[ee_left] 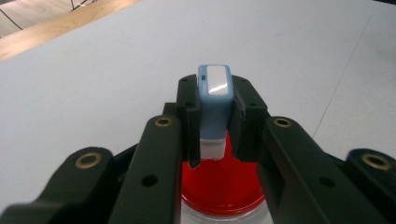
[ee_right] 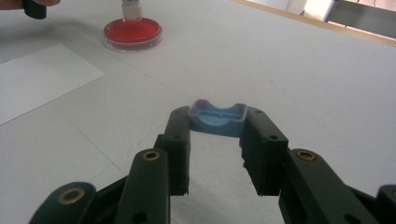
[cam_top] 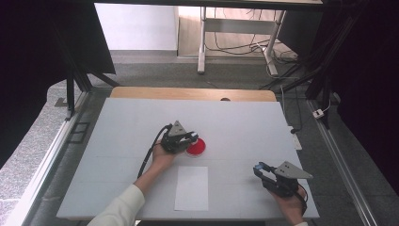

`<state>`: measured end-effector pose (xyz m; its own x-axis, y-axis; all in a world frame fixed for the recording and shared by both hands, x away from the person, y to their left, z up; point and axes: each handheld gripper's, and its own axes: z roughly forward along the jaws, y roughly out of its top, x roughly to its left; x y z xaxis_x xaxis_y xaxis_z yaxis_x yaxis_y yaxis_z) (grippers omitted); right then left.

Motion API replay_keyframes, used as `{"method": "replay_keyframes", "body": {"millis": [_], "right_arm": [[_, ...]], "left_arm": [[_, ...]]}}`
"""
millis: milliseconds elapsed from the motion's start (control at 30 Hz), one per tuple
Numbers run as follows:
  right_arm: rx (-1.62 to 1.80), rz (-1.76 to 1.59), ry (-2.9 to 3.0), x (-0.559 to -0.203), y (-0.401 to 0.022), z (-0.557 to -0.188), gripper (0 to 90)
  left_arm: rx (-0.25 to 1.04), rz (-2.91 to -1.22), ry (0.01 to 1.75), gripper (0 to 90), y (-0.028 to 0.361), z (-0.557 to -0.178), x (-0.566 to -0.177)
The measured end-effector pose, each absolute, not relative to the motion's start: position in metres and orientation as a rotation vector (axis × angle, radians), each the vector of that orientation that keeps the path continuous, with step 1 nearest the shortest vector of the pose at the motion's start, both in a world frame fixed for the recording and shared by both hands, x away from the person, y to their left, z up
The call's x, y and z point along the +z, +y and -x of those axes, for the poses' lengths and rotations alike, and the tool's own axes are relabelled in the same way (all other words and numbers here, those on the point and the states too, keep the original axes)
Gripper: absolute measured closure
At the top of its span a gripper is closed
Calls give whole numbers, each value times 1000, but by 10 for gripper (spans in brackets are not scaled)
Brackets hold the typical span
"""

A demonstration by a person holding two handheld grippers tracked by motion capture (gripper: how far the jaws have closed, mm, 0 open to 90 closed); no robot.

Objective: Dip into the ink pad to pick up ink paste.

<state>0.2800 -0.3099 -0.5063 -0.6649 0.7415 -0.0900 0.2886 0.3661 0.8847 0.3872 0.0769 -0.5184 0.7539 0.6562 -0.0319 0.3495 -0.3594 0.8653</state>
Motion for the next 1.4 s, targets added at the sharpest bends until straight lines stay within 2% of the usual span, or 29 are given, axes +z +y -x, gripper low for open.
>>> {"method": "replay_keyframes", "body": {"millis": [900, 1400], "right_arm": [[1253, -882, 2155, -506, -309, -279, 637], [1252, -881, 2157, -506, -308, -279, 637]], "left_arm": [[380, -2000, 773, 754, 76, -389, -525], [435, -2057, 752, 756, 70, -386, -526]]}}
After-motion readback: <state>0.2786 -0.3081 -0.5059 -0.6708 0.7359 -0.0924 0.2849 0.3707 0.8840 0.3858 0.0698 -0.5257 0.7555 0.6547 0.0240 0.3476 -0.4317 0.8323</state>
